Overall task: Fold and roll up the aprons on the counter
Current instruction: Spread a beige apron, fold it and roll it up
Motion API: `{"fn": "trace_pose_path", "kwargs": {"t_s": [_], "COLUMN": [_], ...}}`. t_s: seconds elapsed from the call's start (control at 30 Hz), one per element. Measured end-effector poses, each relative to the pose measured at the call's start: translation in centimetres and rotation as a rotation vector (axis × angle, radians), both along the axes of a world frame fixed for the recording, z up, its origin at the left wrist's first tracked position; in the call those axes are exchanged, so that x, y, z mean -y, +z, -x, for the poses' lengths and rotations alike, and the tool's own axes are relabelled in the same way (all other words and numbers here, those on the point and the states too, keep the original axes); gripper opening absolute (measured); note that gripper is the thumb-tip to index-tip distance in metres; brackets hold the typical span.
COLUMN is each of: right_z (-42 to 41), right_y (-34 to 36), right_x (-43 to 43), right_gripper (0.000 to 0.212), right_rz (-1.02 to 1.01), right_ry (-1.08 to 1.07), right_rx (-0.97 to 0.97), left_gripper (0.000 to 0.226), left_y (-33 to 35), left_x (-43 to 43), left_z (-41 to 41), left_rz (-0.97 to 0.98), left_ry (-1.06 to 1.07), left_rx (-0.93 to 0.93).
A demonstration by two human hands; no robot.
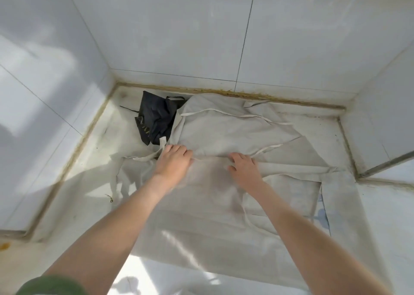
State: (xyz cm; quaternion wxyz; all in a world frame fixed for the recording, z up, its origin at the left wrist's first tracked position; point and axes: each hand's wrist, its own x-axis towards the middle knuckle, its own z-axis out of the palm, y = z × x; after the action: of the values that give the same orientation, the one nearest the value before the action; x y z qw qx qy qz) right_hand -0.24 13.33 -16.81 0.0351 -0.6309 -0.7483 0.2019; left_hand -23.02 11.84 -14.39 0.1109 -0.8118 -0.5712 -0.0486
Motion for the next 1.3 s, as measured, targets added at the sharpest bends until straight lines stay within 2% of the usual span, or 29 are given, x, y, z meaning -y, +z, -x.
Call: {"fn": "trace_pose_path", "kwargs": {"t_s": [0.07,0.2,0.33,0.43,0.53,0.7,0.8,0.87,0.93,1.0,1.17,1.3], "right_z": [0.1,-0.7,-1.5,-1.7,-2.0,-2.7,-3.5,-4.5,-6.0,-7.5,-9.9,-10.8], "right_y": [-0.6,-1.1,-0.6,0.0,0.8,2.2,3.1,3.7,3.9,3.9,4.0,3.9], "right_x": [-0.1,-0.4,-1.4,-1.8,-1.6,-0.8,-0.2,0.2,0.5,0.8,1.9,3.4], "right_gripper": [0.031,0.031,0.023,0.016,0.010,0.013,0.008,0.027,0.051,0.061,0.048,0.037], "right_rz": [0.003,-0.005,0.016,0.025,0.073,0.125,0.191,0.288,0.313,0.333,0.313,0.304], "right_ry": [-0.041,-0.030,-0.021,-0.012,0.019,0.101,0.102,0.119,0.216,0.253,0.320,0.300], "right_rx": [0.027,0.097,0.062,-0.043,-0.163,-0.291,-0.311,-0.203,0.035,0.203,0.523,0.593], "left_gripper": [0.020,0.036,0.046,0.049,0.039,0.050,0.032,0.033,0.035,0.035,0.031,0.022], "left_y": [0.1,1.4,1.8,2.3,4.0,4.5,4.7,4.7,4.8,5.2,6.1,6.4], "left_x": [-0.4,-1.2,-2.1,-2.6,-2.8,-2.6,-2.4,-2.3,-2.4,-2.4,-2.0,-1.0], "left_z": [1.2,2.2,3.4,3.4,1.0,-4.7,-7.6,-8.5,-8.6,-8.4,-8.5,-8.4], "left_rz": [0.051,0.294,0.470,0.590,0.644,0.857,0.860,0.874,0.898,0.899,0.940,1.120], "left_ry": [0.015,0.096,0.198,0.217,0.156,0.101,0.017,-0.010,-0.003,-0.001,0.030,0.088], "left_rx": [0.037,0.175,0.250,0.186,0.086,0.163,0.028,-0.034,-0.062,-0.078,-0.099,-0.183]}}
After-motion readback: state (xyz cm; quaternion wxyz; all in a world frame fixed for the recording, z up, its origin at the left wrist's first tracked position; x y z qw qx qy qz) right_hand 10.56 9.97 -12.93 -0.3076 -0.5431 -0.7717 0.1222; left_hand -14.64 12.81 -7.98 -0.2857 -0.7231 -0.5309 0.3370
